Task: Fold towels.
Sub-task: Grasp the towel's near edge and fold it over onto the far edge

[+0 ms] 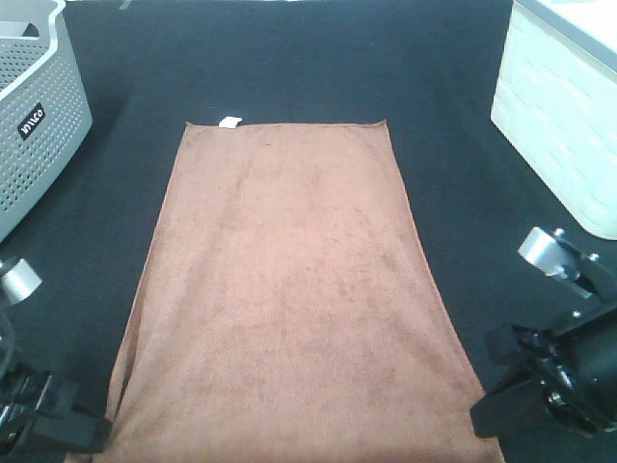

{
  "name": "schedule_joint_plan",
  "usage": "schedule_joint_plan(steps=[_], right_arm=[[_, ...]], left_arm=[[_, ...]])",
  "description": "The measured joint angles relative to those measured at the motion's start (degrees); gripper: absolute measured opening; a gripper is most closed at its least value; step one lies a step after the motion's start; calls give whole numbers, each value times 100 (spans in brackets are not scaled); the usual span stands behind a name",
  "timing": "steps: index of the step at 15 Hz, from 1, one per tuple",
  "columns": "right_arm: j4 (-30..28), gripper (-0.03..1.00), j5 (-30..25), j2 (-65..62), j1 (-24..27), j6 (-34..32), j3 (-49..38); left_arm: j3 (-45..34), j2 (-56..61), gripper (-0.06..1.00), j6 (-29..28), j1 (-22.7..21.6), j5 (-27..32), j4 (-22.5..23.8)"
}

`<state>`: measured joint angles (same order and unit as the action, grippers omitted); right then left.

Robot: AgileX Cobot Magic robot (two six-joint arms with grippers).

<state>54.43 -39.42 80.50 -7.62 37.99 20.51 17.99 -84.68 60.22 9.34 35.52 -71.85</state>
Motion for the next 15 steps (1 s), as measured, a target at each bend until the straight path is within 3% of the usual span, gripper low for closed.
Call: schedule_joint_plan(steps=[4, 8, 15], right_arm=[[0, 0, 0, -550, 0, -178, -46], [-46, 0, 413, -252, -6, -195, 143], [-401, 0, 212, 1455, -6, -321, 2693]], left_arm=[[-57, 235, 0, -115, 0, -11, 80], [155, 229, 0, -120, 0, -441, -57], [1925, -504, 0, -120, 0, -831, -92]])
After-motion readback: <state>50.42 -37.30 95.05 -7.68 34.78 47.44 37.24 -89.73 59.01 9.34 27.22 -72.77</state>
